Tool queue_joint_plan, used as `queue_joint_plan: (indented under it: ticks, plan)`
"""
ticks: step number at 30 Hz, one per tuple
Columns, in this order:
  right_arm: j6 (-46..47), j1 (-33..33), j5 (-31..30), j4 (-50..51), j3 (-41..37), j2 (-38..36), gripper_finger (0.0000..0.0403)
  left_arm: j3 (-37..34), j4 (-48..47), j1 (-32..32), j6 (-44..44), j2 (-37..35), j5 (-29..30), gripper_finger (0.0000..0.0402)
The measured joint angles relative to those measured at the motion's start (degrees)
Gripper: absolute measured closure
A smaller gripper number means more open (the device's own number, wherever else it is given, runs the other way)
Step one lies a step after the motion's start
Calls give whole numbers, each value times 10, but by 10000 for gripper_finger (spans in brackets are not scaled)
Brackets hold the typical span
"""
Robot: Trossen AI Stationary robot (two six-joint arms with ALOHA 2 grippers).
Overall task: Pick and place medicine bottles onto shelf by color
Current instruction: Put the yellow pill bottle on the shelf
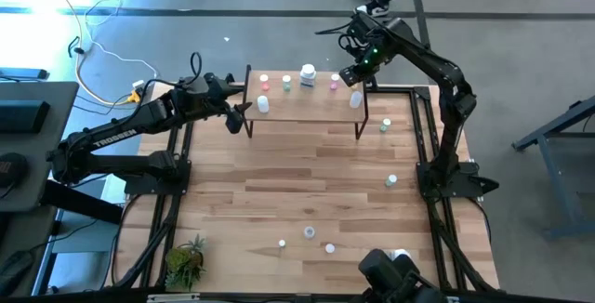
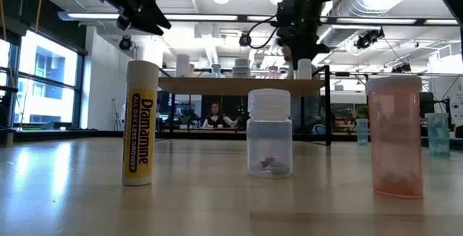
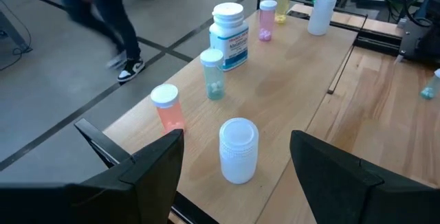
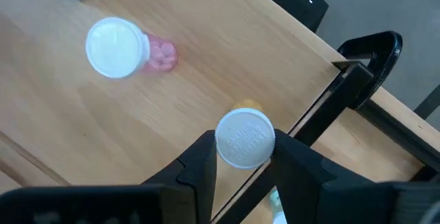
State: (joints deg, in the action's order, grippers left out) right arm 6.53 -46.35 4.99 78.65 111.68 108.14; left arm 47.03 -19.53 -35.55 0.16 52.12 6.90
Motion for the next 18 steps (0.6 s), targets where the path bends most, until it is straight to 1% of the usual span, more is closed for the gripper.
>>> queue_joint_plan:
  ticks: [18]
  plan:
    - [-7,0,-3,0,0,0,290,0,0,0,0,0,0,145]
